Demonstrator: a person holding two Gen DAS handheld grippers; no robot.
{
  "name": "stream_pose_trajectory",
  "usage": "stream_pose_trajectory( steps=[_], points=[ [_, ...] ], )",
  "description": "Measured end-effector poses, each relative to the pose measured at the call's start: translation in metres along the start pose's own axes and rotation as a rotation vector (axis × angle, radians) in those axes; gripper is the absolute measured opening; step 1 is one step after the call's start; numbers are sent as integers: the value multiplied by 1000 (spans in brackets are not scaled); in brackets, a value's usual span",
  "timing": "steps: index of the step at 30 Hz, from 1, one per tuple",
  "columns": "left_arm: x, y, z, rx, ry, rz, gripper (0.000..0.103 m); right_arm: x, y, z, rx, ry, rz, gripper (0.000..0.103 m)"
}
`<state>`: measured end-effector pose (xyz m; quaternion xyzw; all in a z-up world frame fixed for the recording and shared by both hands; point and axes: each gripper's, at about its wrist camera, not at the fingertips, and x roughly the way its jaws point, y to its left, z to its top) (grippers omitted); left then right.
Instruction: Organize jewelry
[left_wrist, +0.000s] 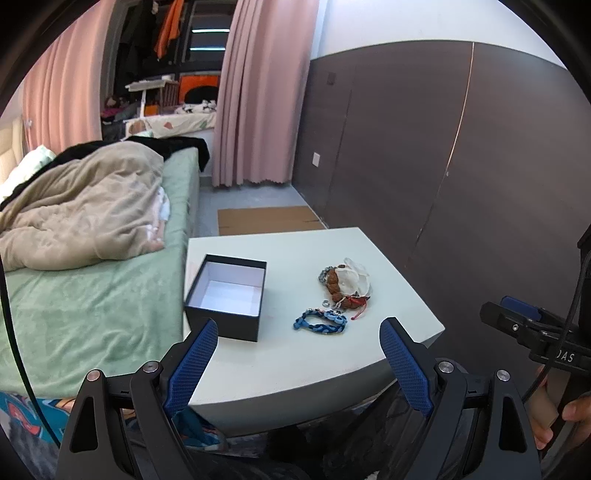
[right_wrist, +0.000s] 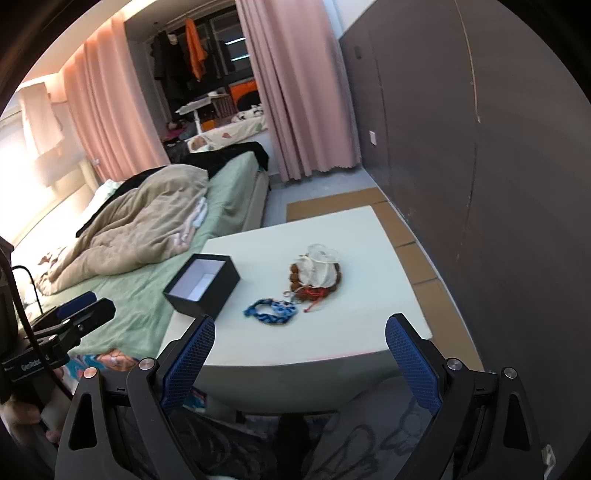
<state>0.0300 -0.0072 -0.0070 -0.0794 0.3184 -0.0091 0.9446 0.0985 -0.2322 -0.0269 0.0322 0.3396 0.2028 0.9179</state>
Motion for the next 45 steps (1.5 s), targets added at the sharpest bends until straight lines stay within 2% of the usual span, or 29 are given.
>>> stream_pose_trajectory(
  steps=[8,15,21,35,37,40,45],
  points=[
    [50,-3,9,7,67,-17,90,22,-25,8,27,6,12,94],
    [94,0,10,7,143,-30,89,57,-47,9,50,44,17,94],
    [134,-3,7,13,241,-72,76,91,-64,6,97,105,30,94],
    [201,-36,4,77,381,-152,67,120,-90,4,133,146,35,94],
    [212,-44,2,93,402,-152,65,122,-96,3,143,152,25,94],
    [227,-50,0,121,431,-131,56,124,-105,2,160,157,10,94],
    [246,-57,-6,152,496,-125,56,123,-110,0,166,168,-17,94]
  ],
)
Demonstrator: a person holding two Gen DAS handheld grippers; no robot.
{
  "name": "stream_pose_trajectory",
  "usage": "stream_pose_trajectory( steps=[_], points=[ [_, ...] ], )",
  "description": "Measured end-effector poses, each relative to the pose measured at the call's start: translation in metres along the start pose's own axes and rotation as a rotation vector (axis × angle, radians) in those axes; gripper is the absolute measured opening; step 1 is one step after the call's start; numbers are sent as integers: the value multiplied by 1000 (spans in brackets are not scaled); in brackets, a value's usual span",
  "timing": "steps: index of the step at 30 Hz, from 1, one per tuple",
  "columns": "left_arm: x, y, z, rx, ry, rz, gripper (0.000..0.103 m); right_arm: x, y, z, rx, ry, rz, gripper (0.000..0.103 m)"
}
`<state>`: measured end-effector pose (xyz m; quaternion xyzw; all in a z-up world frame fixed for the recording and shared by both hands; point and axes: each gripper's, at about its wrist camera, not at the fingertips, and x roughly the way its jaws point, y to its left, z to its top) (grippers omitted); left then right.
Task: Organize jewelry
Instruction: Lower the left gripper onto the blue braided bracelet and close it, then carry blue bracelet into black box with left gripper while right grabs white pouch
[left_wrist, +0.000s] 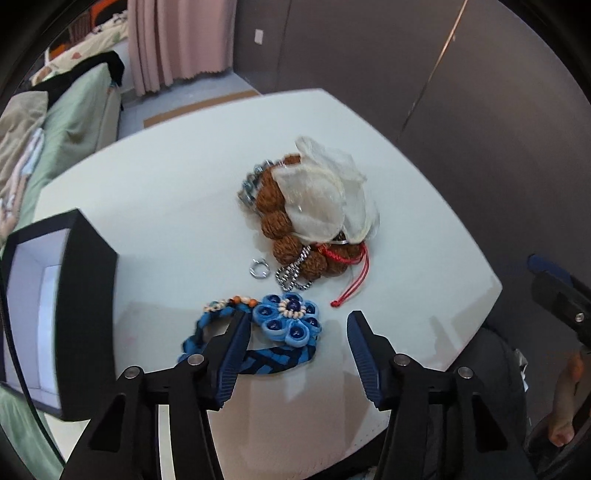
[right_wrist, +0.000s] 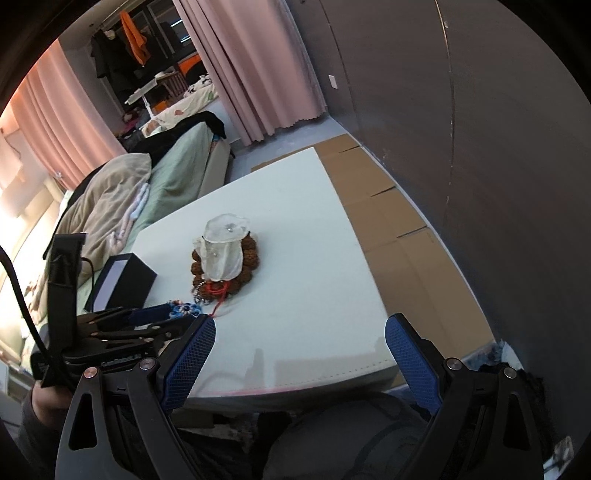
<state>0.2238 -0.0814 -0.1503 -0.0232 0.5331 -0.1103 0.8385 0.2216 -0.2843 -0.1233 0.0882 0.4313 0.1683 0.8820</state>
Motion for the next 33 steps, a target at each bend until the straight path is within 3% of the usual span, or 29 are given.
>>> stream_pose_trajectory(
  steps=[2,3,5,11,22,33],
  points=[
    [6,-4,-1,18,13,30,52,1,0,0,3,0,-3,94],
    [4,-4,-2,25,-5,43,44,2,1,0,5,2,1,94],
    [5,-1,-1,17,-10,32,15,6,4,1,1,11,12,94],
    [-28,18,5,-42,-77,4,14,19,16,12,1,56,26,94],
    [-84,59,21,-124,-179,28,14,41,53,54,-83,79,52,94],
    [-128,107,7,-222,-263,63,14,102,80,70,-150,228,29,74]
  ],
)
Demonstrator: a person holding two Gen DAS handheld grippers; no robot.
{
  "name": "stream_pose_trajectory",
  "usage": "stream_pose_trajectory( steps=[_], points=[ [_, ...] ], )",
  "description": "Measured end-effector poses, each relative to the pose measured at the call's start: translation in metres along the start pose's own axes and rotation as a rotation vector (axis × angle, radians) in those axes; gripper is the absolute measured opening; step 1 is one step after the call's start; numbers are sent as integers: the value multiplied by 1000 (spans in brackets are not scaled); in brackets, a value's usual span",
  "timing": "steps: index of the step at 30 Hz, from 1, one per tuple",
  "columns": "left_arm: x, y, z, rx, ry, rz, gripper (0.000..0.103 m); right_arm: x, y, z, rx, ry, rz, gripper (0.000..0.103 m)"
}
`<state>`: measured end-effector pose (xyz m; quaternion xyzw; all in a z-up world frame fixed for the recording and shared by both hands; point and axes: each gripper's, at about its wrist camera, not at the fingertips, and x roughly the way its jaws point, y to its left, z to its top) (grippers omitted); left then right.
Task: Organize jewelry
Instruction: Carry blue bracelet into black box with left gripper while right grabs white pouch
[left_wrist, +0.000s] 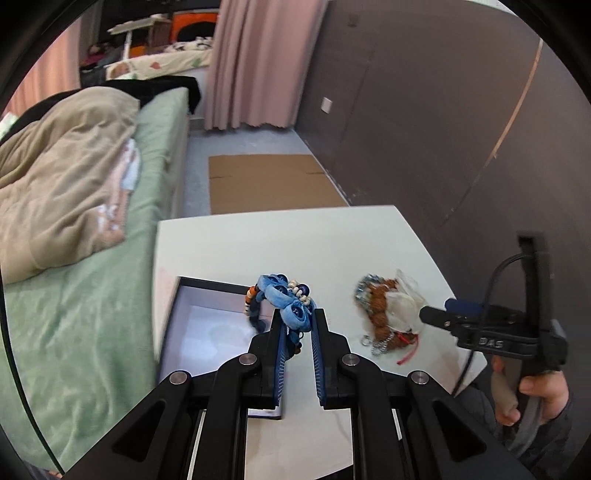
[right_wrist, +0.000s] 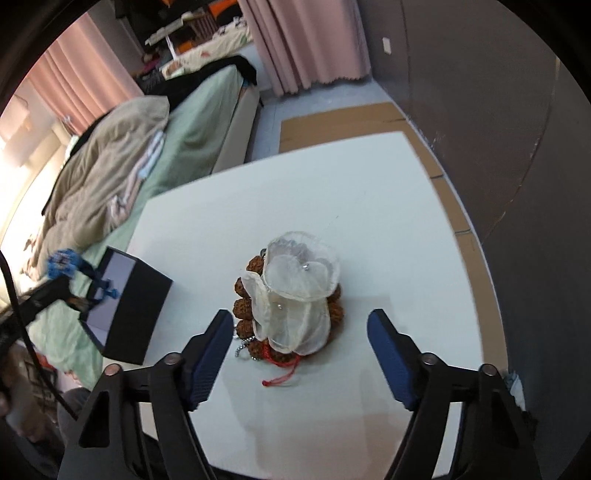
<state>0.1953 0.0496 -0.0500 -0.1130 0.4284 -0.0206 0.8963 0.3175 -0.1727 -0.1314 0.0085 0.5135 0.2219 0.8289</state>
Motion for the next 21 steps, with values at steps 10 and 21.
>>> stream_pose_trajectory(
  steps=[10,21],
  points=[
    [-20,42,-2,-75,-41,9,14,26,-1,11,24,77,-48,5],
    [-36,74,0,-134,-85,-6,14,-37,40,42,-16,-56,95,3]
  ],
)
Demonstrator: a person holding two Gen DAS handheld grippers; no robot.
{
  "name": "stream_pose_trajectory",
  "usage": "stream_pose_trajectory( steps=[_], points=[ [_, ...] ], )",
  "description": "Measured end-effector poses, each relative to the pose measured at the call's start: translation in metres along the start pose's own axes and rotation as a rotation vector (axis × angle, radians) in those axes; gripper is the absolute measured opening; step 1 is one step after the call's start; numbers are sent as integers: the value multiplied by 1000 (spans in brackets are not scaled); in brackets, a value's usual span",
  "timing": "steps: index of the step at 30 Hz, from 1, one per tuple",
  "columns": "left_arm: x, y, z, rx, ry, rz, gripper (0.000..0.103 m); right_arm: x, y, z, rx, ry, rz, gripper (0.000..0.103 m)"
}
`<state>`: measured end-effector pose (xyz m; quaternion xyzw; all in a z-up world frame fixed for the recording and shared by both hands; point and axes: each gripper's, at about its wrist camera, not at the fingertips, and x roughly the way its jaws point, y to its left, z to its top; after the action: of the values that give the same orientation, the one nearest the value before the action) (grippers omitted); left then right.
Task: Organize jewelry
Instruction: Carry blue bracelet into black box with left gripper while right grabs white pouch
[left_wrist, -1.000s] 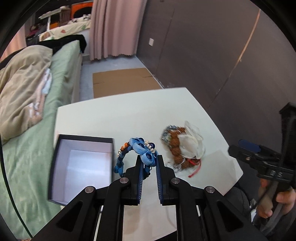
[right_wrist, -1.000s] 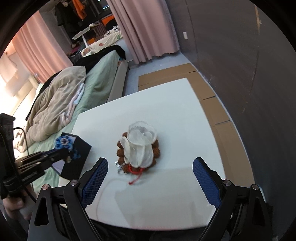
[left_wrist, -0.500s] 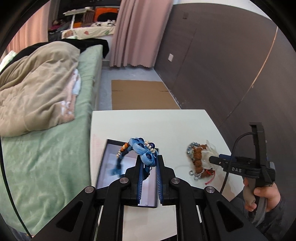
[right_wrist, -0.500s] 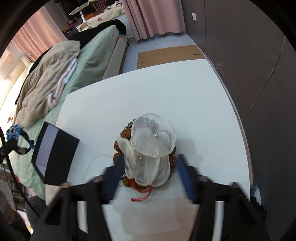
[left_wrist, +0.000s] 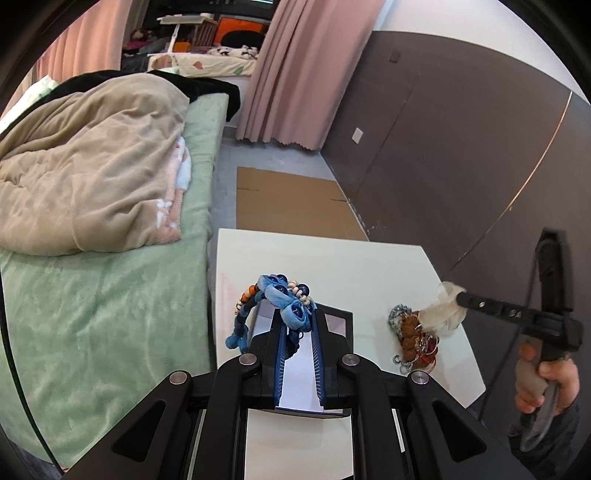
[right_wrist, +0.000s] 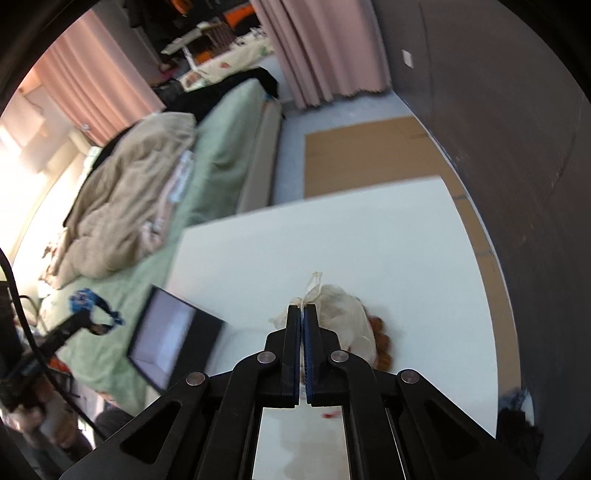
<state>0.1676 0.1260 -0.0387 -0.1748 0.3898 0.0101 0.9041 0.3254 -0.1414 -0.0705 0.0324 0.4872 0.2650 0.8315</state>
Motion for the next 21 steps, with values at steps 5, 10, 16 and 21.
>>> stream_pose_trajectory(
  steps=[5,10,16,21],
  points=[
    [-10,12,2,-16,-18,-4,14,-15,42,12,-69,-41,53,3],
    [-17,25,2,-37,-28,5,14,-12,80,17,-122,-49,103,3],
    [-23,35,-1,-49,-30,14,14,4,120,13,-166,-8,194,3],
    [-23,36,1,-42,-21,9,14,27,130,5,-156,97,203,45]
  ],
)
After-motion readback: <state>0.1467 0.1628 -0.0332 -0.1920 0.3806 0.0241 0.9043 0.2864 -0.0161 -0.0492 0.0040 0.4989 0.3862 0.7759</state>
